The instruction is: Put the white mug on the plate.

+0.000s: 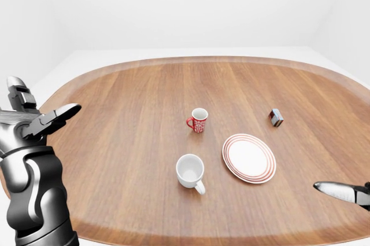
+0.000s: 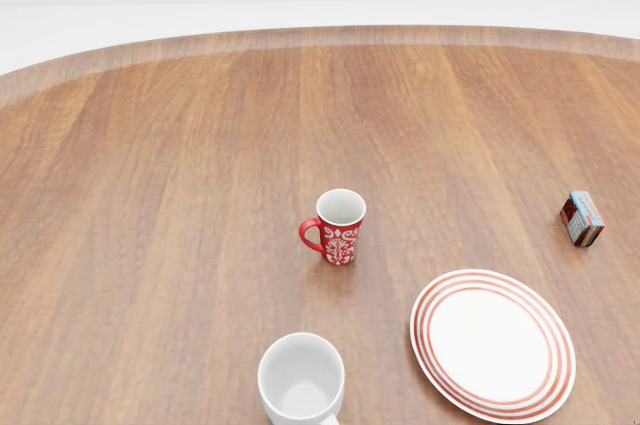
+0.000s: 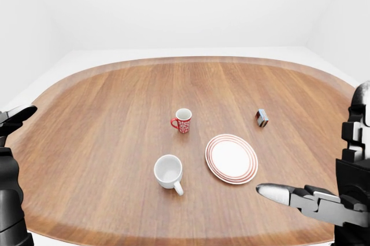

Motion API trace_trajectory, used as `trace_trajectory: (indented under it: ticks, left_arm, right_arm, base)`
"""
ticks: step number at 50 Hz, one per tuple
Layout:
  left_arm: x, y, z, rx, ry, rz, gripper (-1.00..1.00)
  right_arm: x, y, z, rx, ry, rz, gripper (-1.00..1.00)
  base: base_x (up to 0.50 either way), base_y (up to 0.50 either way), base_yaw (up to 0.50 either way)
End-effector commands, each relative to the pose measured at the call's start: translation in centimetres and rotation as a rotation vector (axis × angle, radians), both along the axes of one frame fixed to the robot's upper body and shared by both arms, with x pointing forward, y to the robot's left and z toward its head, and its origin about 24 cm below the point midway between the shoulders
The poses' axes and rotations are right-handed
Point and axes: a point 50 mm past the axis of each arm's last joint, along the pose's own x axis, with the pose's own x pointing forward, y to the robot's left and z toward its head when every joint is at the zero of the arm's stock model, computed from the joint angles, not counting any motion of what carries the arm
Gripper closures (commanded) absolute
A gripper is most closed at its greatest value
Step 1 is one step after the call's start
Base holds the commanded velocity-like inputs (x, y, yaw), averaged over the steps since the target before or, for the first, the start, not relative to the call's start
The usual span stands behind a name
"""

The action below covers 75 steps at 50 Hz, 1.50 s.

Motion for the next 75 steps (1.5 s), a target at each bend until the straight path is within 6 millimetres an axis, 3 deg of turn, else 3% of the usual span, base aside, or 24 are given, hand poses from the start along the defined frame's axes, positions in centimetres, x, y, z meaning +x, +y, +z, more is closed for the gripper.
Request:
trace_trajectory:
  ticks: [1,6,7,10,11,14,17,20,22,26,29,38,45,51,59,71,75]
  left_arm:
    - [0.0,-0.1,-0.1,0.004,0.002,-0.002,-1.0]
    - [0.1,-0.1,-0.2,0.003,0.007,-0.003,-1.0]
    - [0.1,-0.1,-0.1,0.002,0.005,-0.002,-1.0]
    - [0.1,-0.1,-0.1,0.002,0.003,-0.002,-1.0]
    - [0.1,-0.1,-0.1,0.003,0.005,-0.003,-1.0]
    - [0.1,-0.1,-0.1,0.002,0.005,-0.004,-1.0]
    - [0.1,-0.2,-0.1,0.003,0.003,-0.004,-1.0]
    - [0.1,-0.2,-0.1,0.002,0.004,-0.005,-1.0]
    - [0.2,-0.3,-0.1,0.004,0.005,-0.007,-1.0]
    - [0.2,-0.2,-0.1,0.003,0.004,-0.006,-1.0]
    - [0.2,-0.2,-0.1,0.002,0.006,-0.007,-1.0]
    - [0.3,-0.3,-0.2,0.0,0.008,-0.012,-1.0]
    - [0.3,-0.3,-0.1,-0.005,0.004,-0.012,-1.0]
    - [0.3,-0.2,-0.2,-0.006,0.005,-0.012,-1.0]
    - [0.2,-0.3,-0.3,-0.007,0.008,-0.012,-1.0]
    - [0.3,-0.4,-0.5,-0.004,0.016,-0.017,-1.0]
    - [0.4,-0.4,-0.5,-0.005,0.017,-0.016,-1.0]
  right_arm:
    - [2.8,3.0,3.2,-0.151,-0.153,0.168,-1.0]
    - [3.4,8.0,8.8,-0.433,-0.494,0.399,-1.0]
    - [4.1,9.7,9.9,-0.561,-0.538,0.437,-1.0]
    - [6.3,11.8,10.5,-0.774,-0.512,0.444,-1.0]
    - [8.3,13.0,10.6,-0.91,-0.439,0.451,-1.0]
    - [11.9,14.4,11.0,-1.12,-0.303,0.389,-1.0]
    - [17.8,15.2,9.7,-1.287,0.021,0.332,-1.0]
    - [21.7,14.9,9.1,-1.25,0.201,0.205,-1.0]
    - [25.2,14.7,8.0,-1.193,0.377,0.209,-1.0]
    - [29.5,15.1,5.7,-1.206,0.667,0.222,-1.0]
    - [31.3,15.5,3.4,-1.235,0.875,0.26,-1.0]
    - [31.4,17.3,-1.3,-1.412,1.088,0.273,-1.0]
    - [31.1,18.5,-2.6,-1.476,1.092,0.277,-1.0]
    - [30.2,20.1,-5.2,-1.529,1.09,0.324,-1.0]
    - [29.0,20.5,-8.3,-1.609,1.08,0.304,-1.0]
    - [26.6,22.0,-13.6,-1.672,1.164,0.42,-1.0]
    - [26.3,22.4,-14.1,-1.679,1.17,0.439,-1.0]
  base:
    - [0.0,0.0,0.0]
    - [0.0,0.0,0.0]
    - [0.0,0.0,0.0]
    - [0.0,0.0,0.0]
    - [0.0,0.0,0.0]
    - [0.0,0.0,0.0]
    - [0.0,0.0,0.0]
    - [0.0,0.0,0.0]
    - [0.0,0.0,0.0]
    - [0.0,0.0,0.0]
    - [0.0,0.0,0.0]
    - [0.0,0.0,0.0]
    - [0.0,0.0,0.0]
    - [0.0,0.0,0.0]
    - [0.0,0.0,0.0]
    - [0.0,0.0,0.0]
    - [0.0,0.0,0.0]
